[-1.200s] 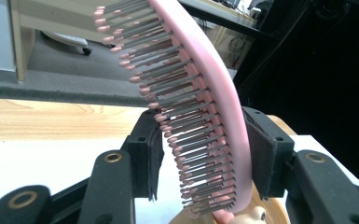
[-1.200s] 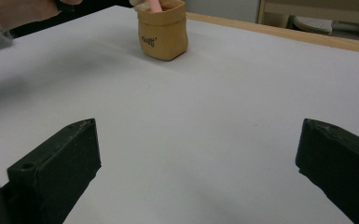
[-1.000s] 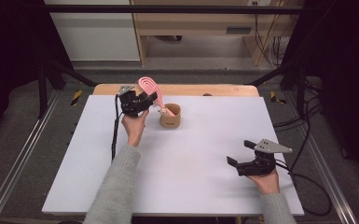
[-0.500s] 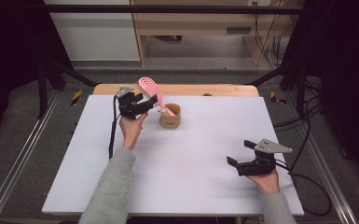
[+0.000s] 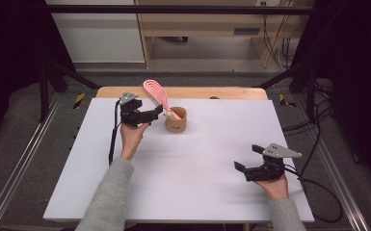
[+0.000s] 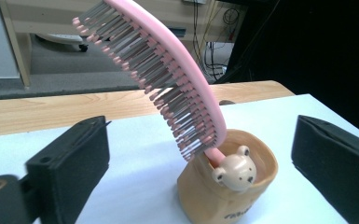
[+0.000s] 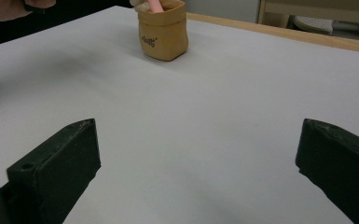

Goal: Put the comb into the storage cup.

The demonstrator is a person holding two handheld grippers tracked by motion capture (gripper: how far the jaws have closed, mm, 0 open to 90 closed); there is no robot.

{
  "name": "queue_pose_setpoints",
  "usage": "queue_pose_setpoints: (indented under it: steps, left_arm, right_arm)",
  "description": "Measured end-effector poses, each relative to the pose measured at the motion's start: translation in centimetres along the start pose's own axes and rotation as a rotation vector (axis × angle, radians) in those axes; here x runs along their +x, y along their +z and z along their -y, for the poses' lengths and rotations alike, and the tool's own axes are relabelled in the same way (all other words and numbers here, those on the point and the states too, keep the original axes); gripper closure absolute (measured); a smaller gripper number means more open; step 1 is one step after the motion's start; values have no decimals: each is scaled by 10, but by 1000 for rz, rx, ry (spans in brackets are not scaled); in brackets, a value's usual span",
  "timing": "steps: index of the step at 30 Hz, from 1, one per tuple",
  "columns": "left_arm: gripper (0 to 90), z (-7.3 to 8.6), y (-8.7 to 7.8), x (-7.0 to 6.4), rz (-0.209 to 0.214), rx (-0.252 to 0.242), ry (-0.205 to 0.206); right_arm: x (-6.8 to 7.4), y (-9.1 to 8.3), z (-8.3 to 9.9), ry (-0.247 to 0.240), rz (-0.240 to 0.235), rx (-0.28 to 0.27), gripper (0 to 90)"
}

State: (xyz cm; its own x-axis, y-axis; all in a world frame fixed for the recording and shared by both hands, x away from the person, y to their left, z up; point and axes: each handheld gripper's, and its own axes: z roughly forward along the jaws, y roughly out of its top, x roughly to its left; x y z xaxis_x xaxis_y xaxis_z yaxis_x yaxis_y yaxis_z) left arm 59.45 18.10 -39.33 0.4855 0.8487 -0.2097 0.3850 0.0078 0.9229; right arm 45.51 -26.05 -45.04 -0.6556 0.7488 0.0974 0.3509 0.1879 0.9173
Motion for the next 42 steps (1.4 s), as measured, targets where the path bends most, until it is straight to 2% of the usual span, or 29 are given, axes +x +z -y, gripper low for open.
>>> queue_pose_setpoints:
  steps: [2,16,23,34,42]
  left_arm:
    - [13,0,-5,-1,-7,-6,10]
    - [0,-1,-37,-2,82,-18,58]
    - [0,1,-53,-6,111,-11,102]
    - [0,16,-82,-7,155,-12,148]
    - [0,31,-92,-1,172,8,150]
  right_arm:
    - [0,0,0,0,-1,0,2]
    - [0,0,0,7,3,-2,2]
    - [0,0,0,7,2,-2,1]
    - [0,1,0,4,4,-2,1]
    - [1,2,1,1,4,4,1]
